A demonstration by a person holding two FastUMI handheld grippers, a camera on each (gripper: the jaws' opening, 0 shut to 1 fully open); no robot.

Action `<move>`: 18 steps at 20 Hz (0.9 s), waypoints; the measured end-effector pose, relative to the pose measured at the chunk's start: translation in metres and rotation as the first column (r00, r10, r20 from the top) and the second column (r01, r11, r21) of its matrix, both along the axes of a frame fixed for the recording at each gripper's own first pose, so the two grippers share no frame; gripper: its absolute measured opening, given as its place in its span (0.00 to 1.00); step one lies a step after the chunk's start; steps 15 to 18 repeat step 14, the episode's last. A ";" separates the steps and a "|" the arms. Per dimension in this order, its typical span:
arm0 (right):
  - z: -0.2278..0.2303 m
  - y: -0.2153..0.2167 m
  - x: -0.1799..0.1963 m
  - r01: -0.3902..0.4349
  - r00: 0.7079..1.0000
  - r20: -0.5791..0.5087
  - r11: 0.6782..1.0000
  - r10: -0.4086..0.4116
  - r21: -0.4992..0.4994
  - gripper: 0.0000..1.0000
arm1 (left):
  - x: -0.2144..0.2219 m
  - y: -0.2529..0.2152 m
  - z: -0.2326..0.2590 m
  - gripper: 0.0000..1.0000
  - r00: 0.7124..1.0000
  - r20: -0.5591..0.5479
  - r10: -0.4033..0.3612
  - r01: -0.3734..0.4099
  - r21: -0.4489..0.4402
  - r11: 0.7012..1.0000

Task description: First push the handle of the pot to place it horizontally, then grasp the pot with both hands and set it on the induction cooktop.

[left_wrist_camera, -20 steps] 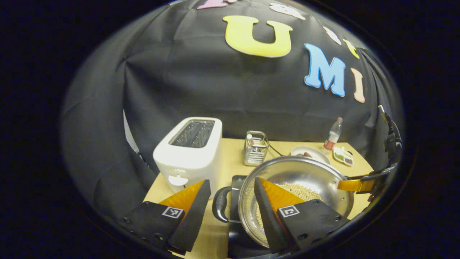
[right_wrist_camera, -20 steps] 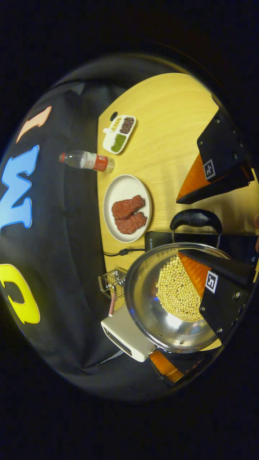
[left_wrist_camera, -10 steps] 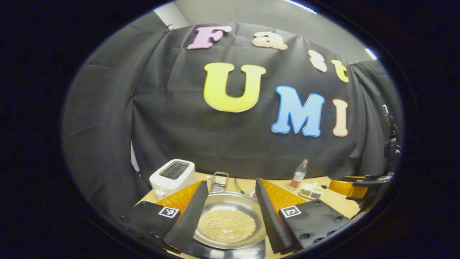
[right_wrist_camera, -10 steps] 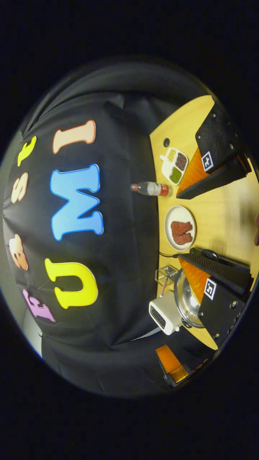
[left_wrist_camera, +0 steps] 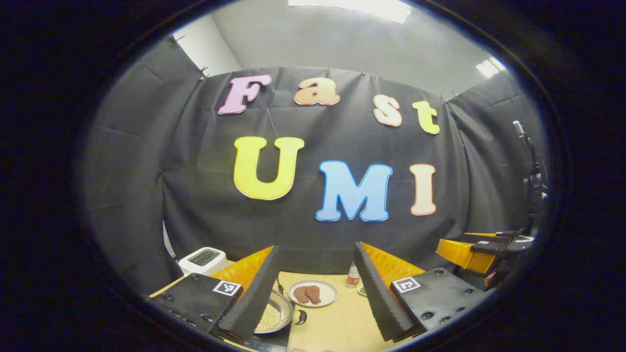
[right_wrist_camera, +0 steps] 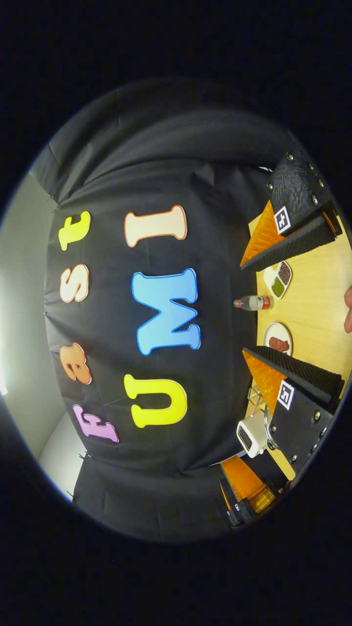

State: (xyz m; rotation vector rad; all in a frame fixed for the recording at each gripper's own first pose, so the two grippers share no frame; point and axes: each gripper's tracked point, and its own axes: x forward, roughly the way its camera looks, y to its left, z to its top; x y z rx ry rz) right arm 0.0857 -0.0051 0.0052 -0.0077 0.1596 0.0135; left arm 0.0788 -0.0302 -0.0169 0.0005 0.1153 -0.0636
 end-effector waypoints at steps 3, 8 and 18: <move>-0.001 -0.009 -0.002 -0.016 1.000 -0.003 1.000 0.016 0.016 0.95 | -0.008 -0.009 0.010 0.96 0.999 0.020 0.025 -0.026 0.025 0.999; 0.004 -0.013 -0.005 0.003 1.000 0.008 1.000 -0.003 0.029 0.95 | -0.022 -0.012 0.012 0.96 1.000 0.019 0.017 -0.017 0.015 1.000; 0.025 -0.013 -0.020 0.036 0.999 0.034 0.998 -0.038 0.046 0.95 | -0.025 -0.004 0.023 1.00 0.999 0.030 -0.030 0.030 0.010 1.000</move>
